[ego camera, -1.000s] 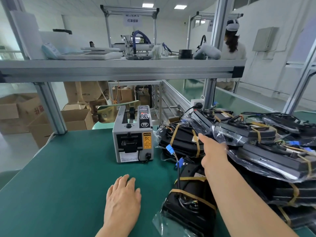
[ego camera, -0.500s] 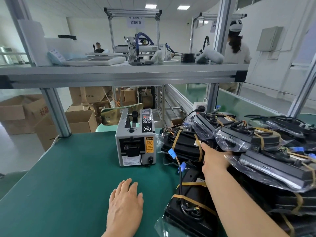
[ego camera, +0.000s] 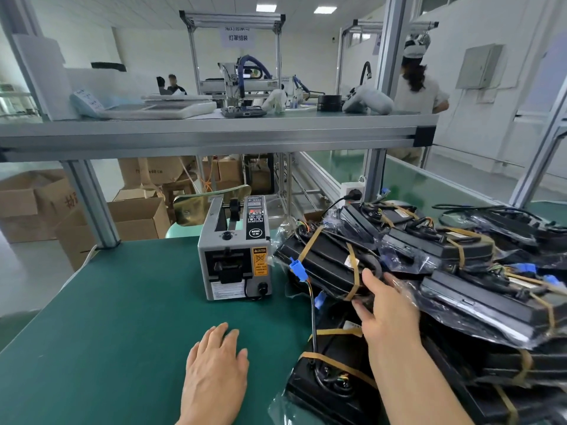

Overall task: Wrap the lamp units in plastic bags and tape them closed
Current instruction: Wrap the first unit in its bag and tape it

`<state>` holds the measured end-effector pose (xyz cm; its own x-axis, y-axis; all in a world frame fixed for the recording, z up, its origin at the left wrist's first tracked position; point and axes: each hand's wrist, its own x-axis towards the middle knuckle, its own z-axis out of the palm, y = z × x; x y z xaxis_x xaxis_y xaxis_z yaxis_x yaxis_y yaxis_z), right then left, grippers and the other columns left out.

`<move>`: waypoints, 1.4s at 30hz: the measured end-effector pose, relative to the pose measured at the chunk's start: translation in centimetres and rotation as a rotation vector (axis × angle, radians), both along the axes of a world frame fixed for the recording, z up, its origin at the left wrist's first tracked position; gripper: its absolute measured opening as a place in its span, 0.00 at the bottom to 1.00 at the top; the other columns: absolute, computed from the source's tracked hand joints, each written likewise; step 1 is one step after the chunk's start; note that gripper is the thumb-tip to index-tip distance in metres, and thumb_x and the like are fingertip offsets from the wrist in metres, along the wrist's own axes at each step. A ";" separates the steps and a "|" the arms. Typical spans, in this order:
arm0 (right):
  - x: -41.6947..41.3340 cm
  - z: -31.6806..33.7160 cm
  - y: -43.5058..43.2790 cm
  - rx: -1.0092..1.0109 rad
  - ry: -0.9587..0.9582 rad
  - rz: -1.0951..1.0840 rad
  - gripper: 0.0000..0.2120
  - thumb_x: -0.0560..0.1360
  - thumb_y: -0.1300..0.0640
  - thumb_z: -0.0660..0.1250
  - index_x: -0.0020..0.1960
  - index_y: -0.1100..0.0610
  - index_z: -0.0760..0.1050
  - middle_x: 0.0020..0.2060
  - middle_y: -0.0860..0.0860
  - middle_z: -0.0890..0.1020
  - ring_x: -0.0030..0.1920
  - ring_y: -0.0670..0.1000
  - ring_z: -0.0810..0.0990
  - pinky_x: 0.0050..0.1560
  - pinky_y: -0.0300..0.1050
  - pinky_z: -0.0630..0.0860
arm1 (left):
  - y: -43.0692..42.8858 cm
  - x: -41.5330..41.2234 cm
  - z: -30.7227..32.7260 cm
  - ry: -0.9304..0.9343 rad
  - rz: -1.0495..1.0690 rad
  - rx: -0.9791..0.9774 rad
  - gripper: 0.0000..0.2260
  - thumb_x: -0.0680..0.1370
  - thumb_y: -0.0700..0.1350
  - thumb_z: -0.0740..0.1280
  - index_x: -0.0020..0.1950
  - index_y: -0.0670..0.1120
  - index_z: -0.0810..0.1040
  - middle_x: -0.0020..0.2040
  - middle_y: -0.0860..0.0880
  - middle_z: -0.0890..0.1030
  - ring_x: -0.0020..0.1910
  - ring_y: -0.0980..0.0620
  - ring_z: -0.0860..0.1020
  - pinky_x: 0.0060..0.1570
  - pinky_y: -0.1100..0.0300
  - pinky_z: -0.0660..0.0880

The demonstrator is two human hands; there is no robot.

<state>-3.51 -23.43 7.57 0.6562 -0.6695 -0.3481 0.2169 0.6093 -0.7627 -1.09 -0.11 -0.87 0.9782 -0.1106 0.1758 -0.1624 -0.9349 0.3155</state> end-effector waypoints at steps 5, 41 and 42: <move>-3.4 -0.2 2.2 -0.090 -0.102 -0.025 0.16 0.73 0.64 0.75 0.56 0.49 0.77 0.41 0.47 0.85 0.39 0.43 0.86 0.48 0.45 0.80 | 0.4 0.0 0.4 0.048 -0.019 -0.054 0.22 0.83 0.55 0.56 0.78 0.54 0.62 0.79 0.57 0.58 0.78 0.56 0.55 0.76 0.60 0.51; -2.3 1.0 8.3 -0.841 -0.422 0.875 0.51 0.61 0.53 0.84 0.72 0.30 0.58 0.66 0.35 0.74 0.68 0.45 0.75 0.67 0.48 0.75 | 3.6 -1.3 6.6 -0.028 -0.148 -1.363 0.14 0.68 0.41 0.69 0.50 0.53 0.86 0.45 0.50 0.87 0.41 0.58 0.83 0.43 0.72 0.77; -2.3 1.1 8.3 -0.840 -0.391 0.944 0.49 0.62 0.53 0.84 0.72 0.32 0.61 0.65 0.37 0.76 0.68 0.47 0.76 0.67 0.49 0.75 | 3.5 -1.4 6.2 -0.019 -0.139 -1.432 0.14 0.70 0.38 0.67 0.51 0.50 0.86 0.46 0.46 0.87 0.43 0.52 0.83 0.44 0.68 0.78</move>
<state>-5.78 -15.13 8.64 0.9481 0.1792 0.2628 0.2631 0.0223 -0.9645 -2.50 3.37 5.31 0.9707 0.0765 0.2277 -0.2387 0.2023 0.9498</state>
